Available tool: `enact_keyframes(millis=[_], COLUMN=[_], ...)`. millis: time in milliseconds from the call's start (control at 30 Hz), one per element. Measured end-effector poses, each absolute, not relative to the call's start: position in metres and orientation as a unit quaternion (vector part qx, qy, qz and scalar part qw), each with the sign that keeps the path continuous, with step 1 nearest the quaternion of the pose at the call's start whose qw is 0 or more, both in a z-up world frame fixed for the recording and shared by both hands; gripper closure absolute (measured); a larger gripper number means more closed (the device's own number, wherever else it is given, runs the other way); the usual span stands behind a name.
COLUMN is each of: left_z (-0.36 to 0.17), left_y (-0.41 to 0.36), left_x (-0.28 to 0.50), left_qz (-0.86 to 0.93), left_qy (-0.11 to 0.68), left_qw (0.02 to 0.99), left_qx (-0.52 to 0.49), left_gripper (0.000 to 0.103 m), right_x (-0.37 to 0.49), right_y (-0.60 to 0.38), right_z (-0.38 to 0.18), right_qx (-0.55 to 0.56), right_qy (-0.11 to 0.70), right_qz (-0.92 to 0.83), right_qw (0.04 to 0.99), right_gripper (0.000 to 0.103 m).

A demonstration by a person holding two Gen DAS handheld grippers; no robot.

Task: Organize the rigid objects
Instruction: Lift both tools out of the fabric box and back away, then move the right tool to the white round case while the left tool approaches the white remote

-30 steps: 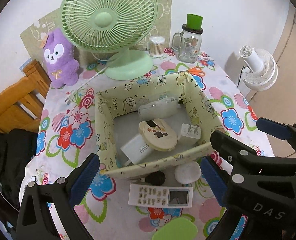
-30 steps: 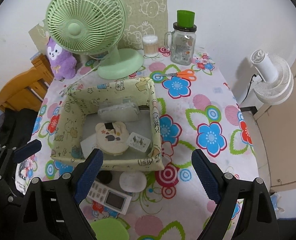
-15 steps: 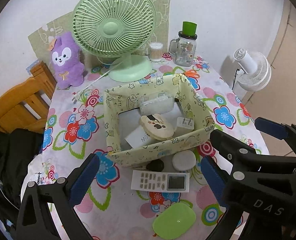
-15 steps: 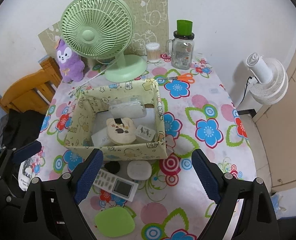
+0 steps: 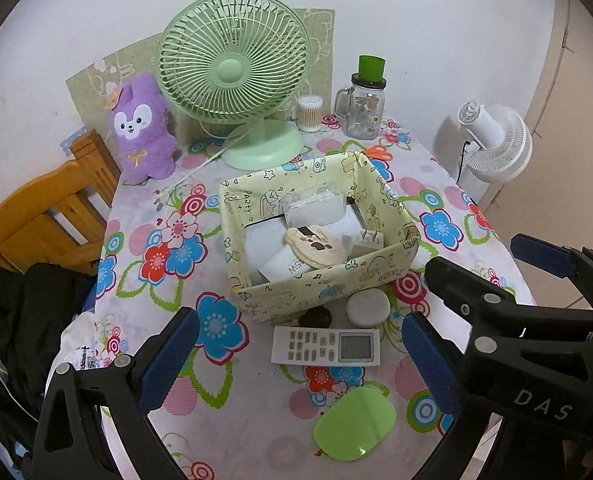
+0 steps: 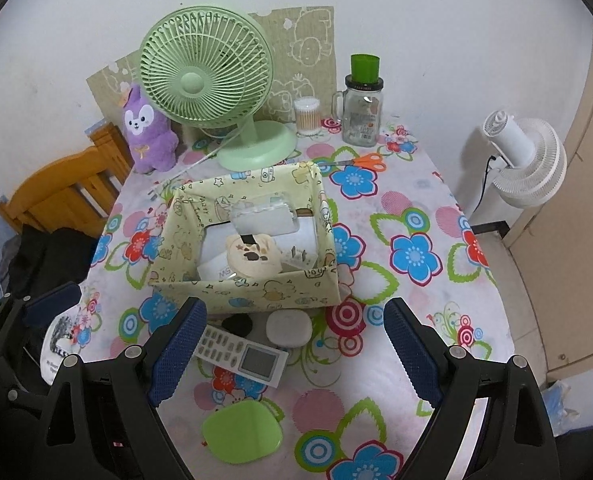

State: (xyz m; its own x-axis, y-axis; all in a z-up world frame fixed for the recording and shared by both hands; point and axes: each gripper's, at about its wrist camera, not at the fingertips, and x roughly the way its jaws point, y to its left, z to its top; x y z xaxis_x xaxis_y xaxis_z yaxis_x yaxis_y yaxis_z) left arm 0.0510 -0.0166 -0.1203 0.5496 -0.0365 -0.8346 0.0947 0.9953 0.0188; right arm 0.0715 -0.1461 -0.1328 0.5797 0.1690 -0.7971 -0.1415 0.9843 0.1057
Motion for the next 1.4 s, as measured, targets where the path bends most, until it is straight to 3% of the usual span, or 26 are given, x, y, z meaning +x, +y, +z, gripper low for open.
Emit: enact_keyframes(millis=[733, 1400], left_z=[-0.139, -0.197], left_y=[0.007, 0.011], left_x=[0.023, 0.031], left_qz=[-0.025, -0.036], left_qy=[0.474, 0.504], left_qw=[0.88, 0.863], left_qx=[0.011, 0.017], left_gripper=[0.001, 0.001], right_x=[0.039, 0.046], right_y=[-0.151, -0.135], right_z=[-0.149, -0.198], right_qx=[0.013, -0.03], right_qy=[0.434, 0.448], right_qz=[0.096, 0.129], right_qw=[0.896, 0.884], right_gripper=[0.011, 0.012])
